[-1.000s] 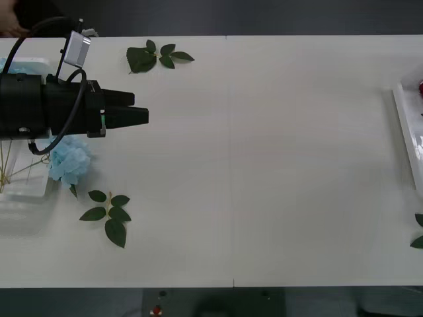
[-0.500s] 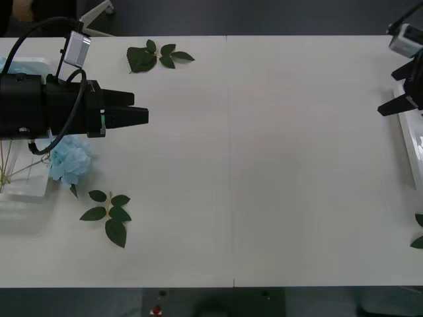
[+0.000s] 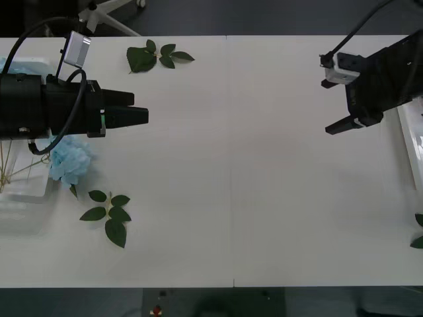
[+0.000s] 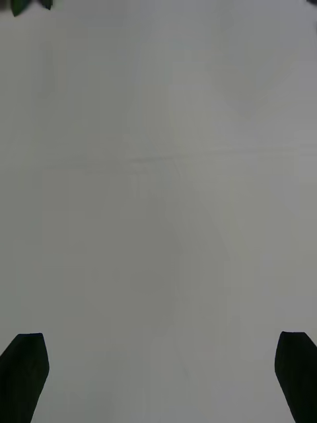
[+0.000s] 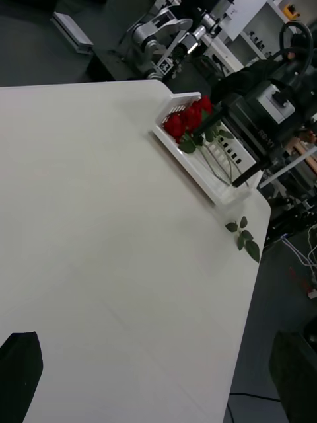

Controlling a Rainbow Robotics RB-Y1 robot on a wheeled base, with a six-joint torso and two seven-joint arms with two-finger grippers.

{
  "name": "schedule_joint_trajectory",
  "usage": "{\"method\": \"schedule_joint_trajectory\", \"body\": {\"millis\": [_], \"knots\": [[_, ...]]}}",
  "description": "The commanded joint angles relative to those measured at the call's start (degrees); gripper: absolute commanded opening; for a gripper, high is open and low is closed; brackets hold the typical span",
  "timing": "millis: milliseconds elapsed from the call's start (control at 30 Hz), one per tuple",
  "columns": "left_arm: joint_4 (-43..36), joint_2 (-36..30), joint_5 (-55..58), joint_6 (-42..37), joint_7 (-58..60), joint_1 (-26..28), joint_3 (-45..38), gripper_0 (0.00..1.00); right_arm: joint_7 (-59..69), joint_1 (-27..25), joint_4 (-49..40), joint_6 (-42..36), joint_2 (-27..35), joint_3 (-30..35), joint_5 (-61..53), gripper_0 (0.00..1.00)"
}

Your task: Put the red flowers into the right box and the blue flowers into the left box

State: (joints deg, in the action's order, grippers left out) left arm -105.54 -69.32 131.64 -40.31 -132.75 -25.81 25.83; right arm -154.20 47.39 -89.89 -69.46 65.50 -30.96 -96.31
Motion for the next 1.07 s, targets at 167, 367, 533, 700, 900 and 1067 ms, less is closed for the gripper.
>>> {"method": "schedule_joint_trajectory", "body": {"millis": [167,367,533,700,900,1067], "knots": [[-0.3,-0.1,0.5,-0.3,-1.9,-0.2,-0.5,1.00,-0.8,1.2,-0.6,7.8,-2.7,-3.9,-4.3,1.00],[-0.3,-0.1,0.5,-0.3,-1.9,-0.2,-0.5,1.00,-0.8,1.2,1.5,8.5,-6.9,-4.5,-5.7,1.00],[-0.3,-0.1,0.5,-0.3,-1.9,-0.2,-0.5,1.00,-0.8,1.3,5.6,8.6,-10.2,-4.6,-7.8,1.00],[-0.3,-0.1,0.5,-0.3,-1.9,-0.2,-0.5,1.00,-0.8,1.2,7.0,8.6,-11.2,-4.7,-7.6,1.00],[-0.3,-0.1,0.5,-0.3,-1.9,-0.2,-0.5,1.00,-0.8,1.2,7.1,8.4,-11.2,-5.0,-7.6,1.00],[-0.3,-0.1,0.5,-0.3,-1.9,-0.2,-0.5,1.00,-0.8,1.2,7.1,8.4,-11.2,-5.0,-7.6,1.00]]}}
